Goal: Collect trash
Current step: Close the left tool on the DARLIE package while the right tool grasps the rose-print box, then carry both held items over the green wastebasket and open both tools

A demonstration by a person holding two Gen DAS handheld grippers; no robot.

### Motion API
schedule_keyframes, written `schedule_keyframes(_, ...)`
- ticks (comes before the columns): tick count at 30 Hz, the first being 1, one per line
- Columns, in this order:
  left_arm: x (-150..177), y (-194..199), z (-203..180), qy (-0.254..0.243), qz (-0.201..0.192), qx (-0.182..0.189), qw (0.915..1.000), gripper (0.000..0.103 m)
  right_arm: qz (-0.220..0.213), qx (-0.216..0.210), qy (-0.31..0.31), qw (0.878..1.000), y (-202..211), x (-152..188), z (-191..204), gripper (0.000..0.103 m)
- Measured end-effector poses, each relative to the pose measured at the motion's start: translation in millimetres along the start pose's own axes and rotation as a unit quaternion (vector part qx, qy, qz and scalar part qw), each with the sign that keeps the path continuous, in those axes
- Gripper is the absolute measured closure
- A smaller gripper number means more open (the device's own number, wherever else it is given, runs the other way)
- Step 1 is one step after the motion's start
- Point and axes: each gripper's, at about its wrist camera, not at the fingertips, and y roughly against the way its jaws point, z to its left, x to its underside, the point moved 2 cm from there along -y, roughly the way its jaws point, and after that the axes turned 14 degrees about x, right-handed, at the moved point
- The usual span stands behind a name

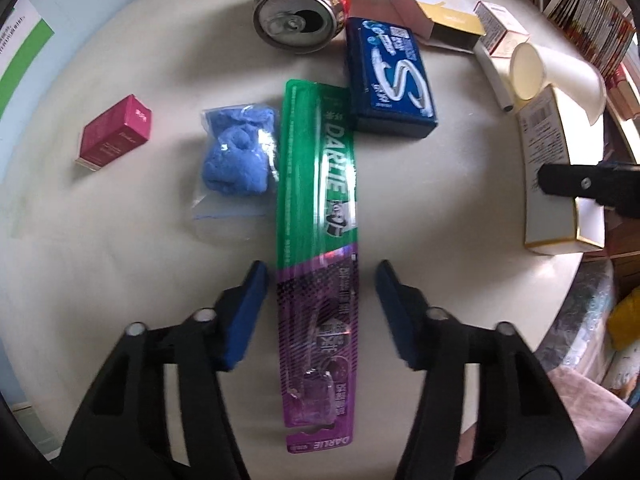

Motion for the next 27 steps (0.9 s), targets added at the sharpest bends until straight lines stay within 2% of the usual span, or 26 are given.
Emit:
schedule_keyframes(2, -1, -1, 0, -0.004, -0.001, 0.001, 1.0, 0.065, 0.0, 0.001, 0.003, 1.0, 1, 1, 0, 0.042)
schedule_keyframes(3, -2, -1, 1, -0.006, -0.001, 0.001, 1.0, 0.066, 0.0, 0.004, 0.006, 1.0, 2, 1, -1, 0.043)
schedule_keyframes(12, -3, -1, -1, -0.015, -0.004, 0.005, 0.9999, 0.069, -0.006, 0.0, 0.016, 1.0, 8, 11, -5, 0.052)
schedule_keyframes(21, 4, 18, 0, -0.029, -0.021, 0.008, 0.9993, 0.07, -0.021, -0.013, 0.031, 0.999, 24, 25, -2, 0.054)
schedule_keyframes(23, 7, 28, -6, -0.034, -0.027, 0.005, 0.9991, 0.082, -0.031, -0.017, 0.032, 0.999, 32, 29, -2, 0.054)
schedule_keyframes(27, 5, 48, -21, -0.051, -0.033, 0.007, 0.9981, 0.083, -0.051, -0.021, 0.028, 0.998, 49, 35, -9, 0.054)
